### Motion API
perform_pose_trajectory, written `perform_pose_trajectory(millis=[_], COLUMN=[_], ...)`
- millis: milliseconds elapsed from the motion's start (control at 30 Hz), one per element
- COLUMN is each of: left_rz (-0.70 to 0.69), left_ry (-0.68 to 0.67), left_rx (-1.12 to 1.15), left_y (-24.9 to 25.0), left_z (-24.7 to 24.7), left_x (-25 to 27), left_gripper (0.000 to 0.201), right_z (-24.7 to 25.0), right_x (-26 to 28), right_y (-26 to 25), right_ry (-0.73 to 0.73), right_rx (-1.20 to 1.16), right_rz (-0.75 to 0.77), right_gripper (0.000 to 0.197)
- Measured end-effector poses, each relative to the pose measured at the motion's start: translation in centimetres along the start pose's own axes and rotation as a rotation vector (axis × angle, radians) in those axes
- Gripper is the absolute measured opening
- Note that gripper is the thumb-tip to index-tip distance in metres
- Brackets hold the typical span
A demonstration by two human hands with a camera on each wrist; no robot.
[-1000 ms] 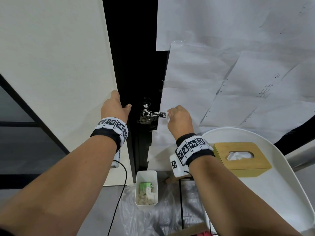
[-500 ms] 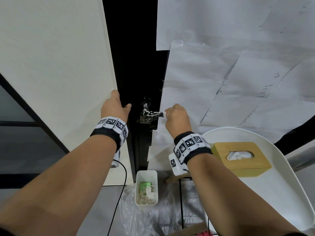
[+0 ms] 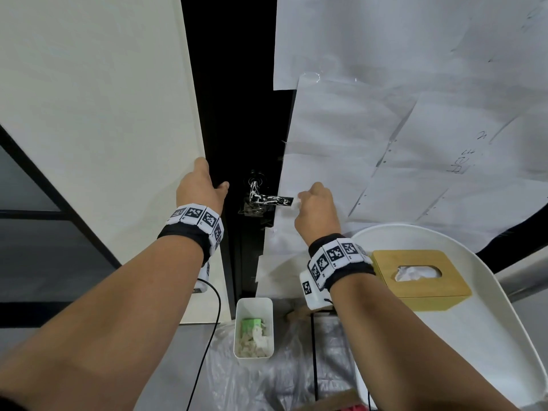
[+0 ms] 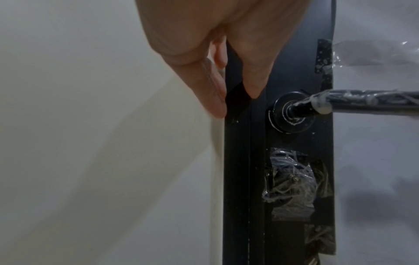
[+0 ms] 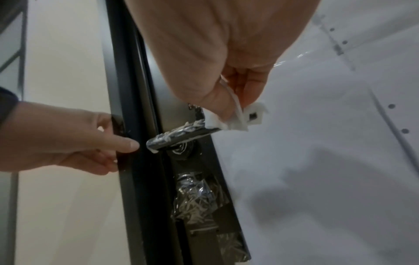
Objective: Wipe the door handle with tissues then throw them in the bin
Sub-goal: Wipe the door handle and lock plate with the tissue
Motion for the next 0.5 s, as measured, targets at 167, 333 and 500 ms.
perform_pose_trajectory(millis=[167, 333, 500], left_rz=[0.002, -0.006, -0.003], left_ry=[0.0, -0.002, 0.001], left_rx=[0.008, 0.009, 0.008], left_y=[0.0, 0.0, 0.1], left_z=[0.1, 0.0, 0.1], left_x=[0.0, 0.1, 0.1], left_gripper=[0.036, 0.036, 0.036], right_z=[0.3, 1.9, 0.7], right_x=[-0.3, -0.1, 0.2], right_y=[-1.4, 1.2, -0.7], right_ry=[0.018, 0.107, 0.043], right_rx=[-0.161, -0.139, -0.103], right_rz=[0.075, -0.045, 0.018], right_gripper=[0.035, 0.028, 0.033])
Point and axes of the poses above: each hand's wrist, its own x-axis away from the middle knuckle, its own z-axis out of the back of the hand, y = z × x, the point moved 8 cm from there along -x, towards the middle knuckle, and after that the axes turned 11 degrees about -y, right-handed, at the moved point
